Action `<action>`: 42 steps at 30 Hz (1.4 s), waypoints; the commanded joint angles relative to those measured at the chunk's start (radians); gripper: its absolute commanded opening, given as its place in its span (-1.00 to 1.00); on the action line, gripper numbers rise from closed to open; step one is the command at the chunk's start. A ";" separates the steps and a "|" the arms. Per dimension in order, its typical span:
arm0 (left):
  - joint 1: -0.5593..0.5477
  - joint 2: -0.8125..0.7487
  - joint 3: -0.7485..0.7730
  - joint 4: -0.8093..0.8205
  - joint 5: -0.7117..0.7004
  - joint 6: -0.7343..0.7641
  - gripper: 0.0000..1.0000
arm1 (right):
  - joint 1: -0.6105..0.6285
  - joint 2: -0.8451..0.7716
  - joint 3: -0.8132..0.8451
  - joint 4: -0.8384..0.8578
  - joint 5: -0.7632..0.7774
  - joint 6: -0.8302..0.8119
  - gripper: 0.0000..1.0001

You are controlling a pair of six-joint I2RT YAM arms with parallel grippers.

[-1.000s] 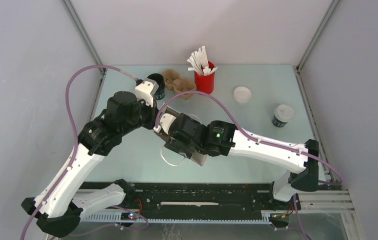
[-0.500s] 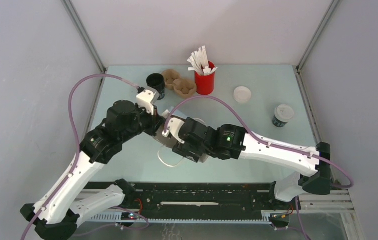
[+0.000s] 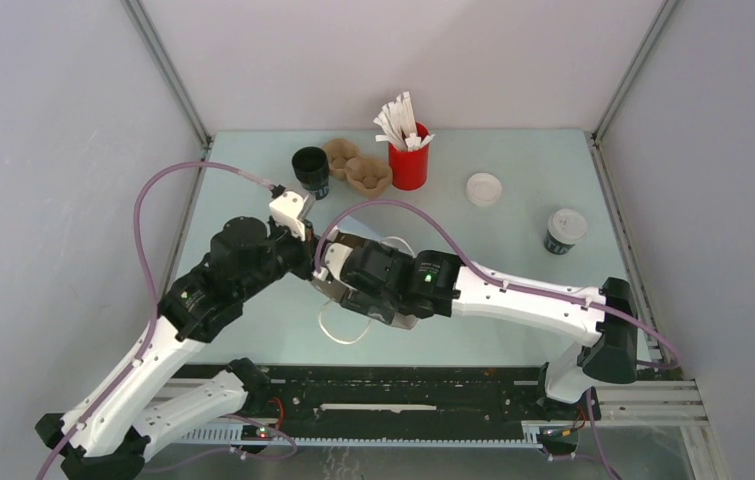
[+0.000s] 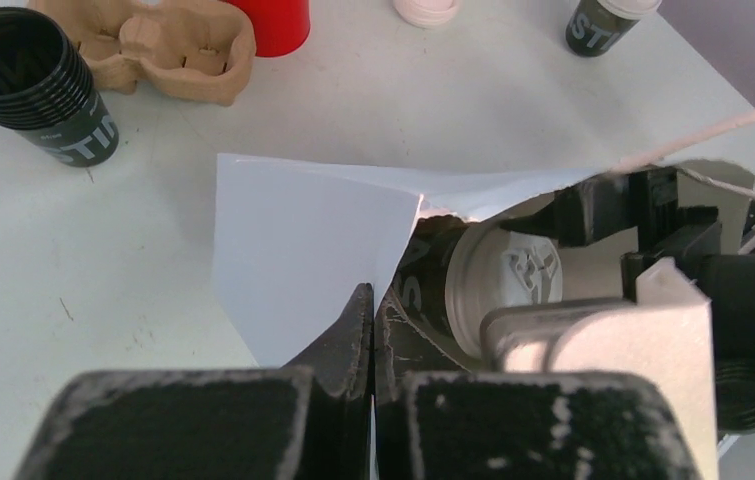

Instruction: Pack the takeout coffee

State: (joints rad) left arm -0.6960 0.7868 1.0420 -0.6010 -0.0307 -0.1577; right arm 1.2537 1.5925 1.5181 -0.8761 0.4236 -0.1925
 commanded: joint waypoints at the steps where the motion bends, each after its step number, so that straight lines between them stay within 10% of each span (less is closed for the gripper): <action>1: -0.010 -0.020 -0.045 0.096 -0.026 -0.024 -0.99 | -0.003 0.013 0.045 -0.024 -0.028 -0.047 0.11; 12: -0.012 -0.068 -0.110 0.126 -0.041 -0.044 -0.99 | -0.034 0.102 0.098 -0.091 0.177 -0.052 0.08; 26: -0.011 -0.111 -0.132 0.153 -0.053 -0.058 -0.99 | -0.035 0.175 0.166 -0.236 0.047 0.077 0.06; 42: -0.012 -0.101 -0.136 0.121 -0.017 -0.079 -0.99 | -0.101 0.146 0.001 0.039 0.075 -0.033 0.05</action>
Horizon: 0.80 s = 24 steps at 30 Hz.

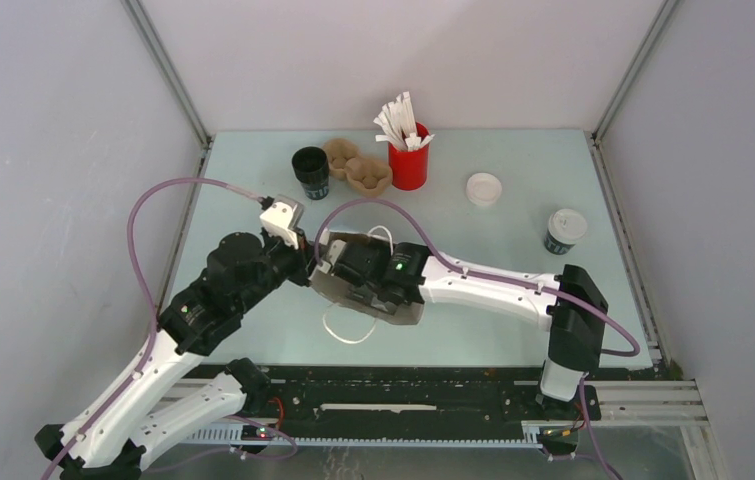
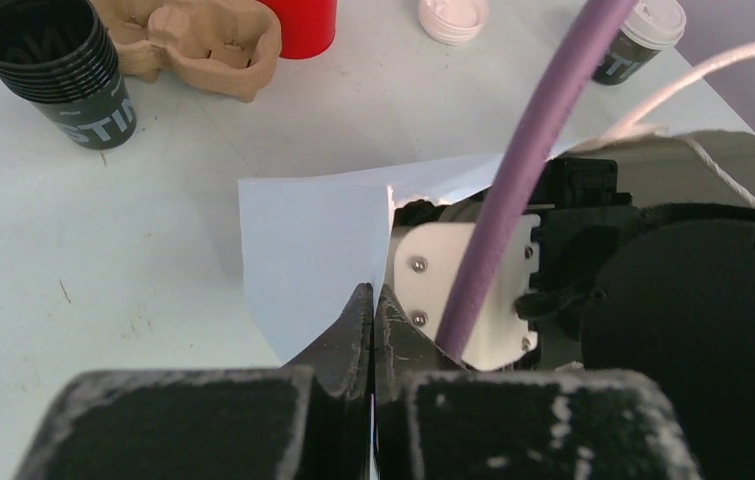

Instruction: Pack the takeout coffee

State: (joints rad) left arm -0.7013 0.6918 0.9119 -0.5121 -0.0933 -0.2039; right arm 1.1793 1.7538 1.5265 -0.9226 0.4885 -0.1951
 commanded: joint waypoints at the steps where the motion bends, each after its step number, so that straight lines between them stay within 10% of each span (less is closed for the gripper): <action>1: -0.006 -0.007 -0.002 0.022 0.046 -0.034 -0.99 | -0.031 -0.012 -0.004 0.079 0.016 -0.028 0.05; 24: -0.006 0.063 0.071 -0.106 -0.027 -0.059 -0.99 | -0.181 0.035 -0.007 0.112 -0.388 -0.137 0.17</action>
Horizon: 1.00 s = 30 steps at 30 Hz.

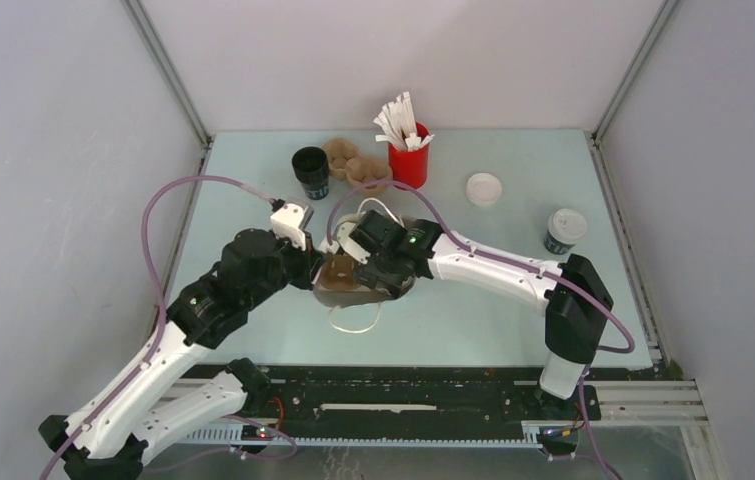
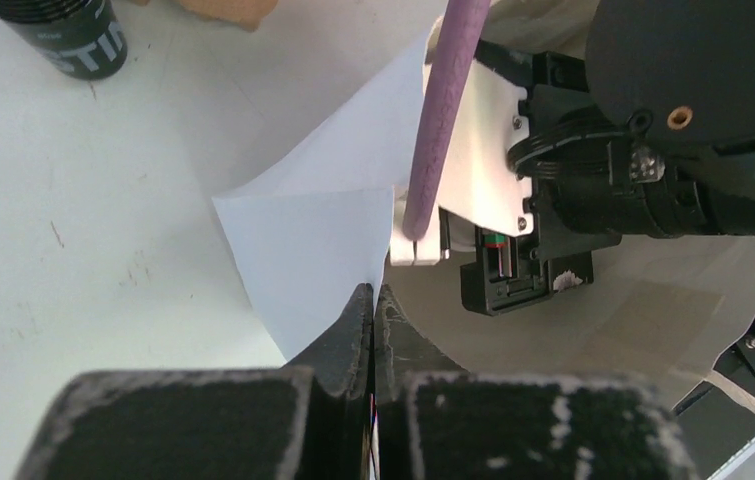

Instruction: Pack the takeout coffee

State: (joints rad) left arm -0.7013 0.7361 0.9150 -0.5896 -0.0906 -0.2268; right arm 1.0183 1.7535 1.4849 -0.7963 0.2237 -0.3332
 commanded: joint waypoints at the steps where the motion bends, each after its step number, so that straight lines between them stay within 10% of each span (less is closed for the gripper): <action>1: -0.006 0.023 0.082 -0.043 -0.053 -0.046 -0.99 | -0.027 0.036 0.042 -0.023 -0.144 0.007 0.18; 30: -0.006 0.129 0.176 -0.158 -0.252 -0.027 -0.99 | -0.035 0.262 0.265 -0.164 -0.248 0.090 0.31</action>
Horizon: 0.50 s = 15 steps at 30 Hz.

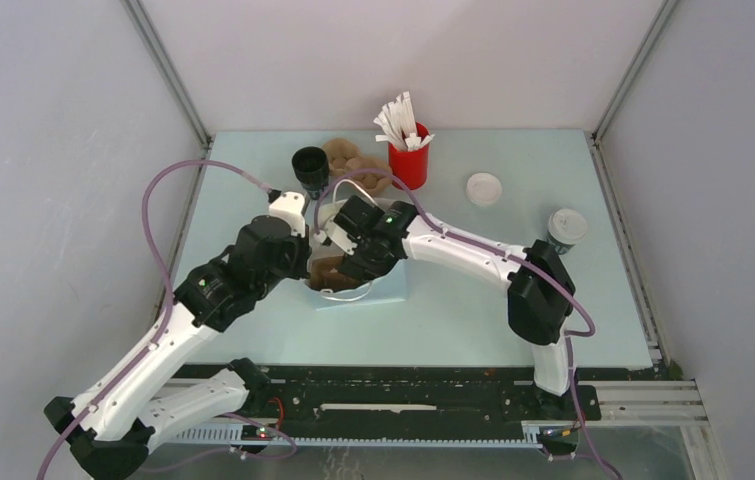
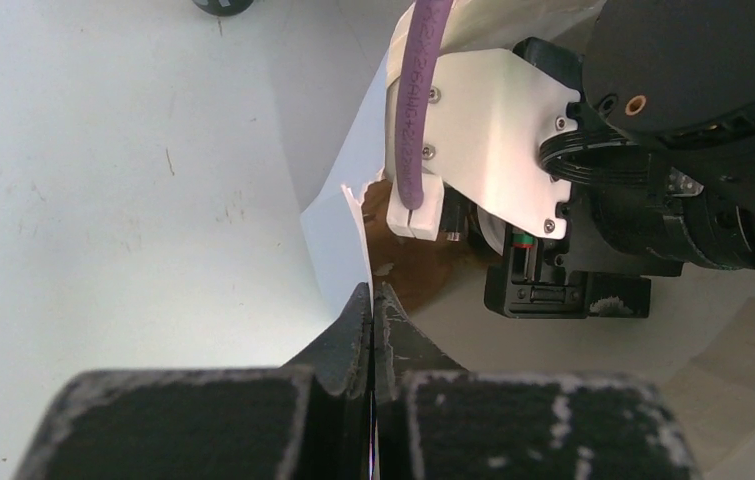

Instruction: Pack the takeout coffee

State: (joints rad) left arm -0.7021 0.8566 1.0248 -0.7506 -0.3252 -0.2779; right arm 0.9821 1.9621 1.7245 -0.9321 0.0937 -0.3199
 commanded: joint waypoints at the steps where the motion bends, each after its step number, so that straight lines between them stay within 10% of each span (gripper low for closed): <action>1: -0.005 0.009 0.067 0.007 -0.014 0.025 -0.99 | 0.000 0.045 0.041 -0.035 -0.115 0.077 0.35; 15: -0.005 0.010 0.074 0.007 -0.013 0.013 -0.99 | 0.019 -0.013 0.153 -0.101 -0.001 0.123 0.99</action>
State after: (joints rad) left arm -0.7021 0.8700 1.0309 -0.7452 -0.3305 -0.2699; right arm 0.9920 1.9736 1.8050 -1.0077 0.0769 -0.2356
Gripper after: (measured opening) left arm 0.006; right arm 0.993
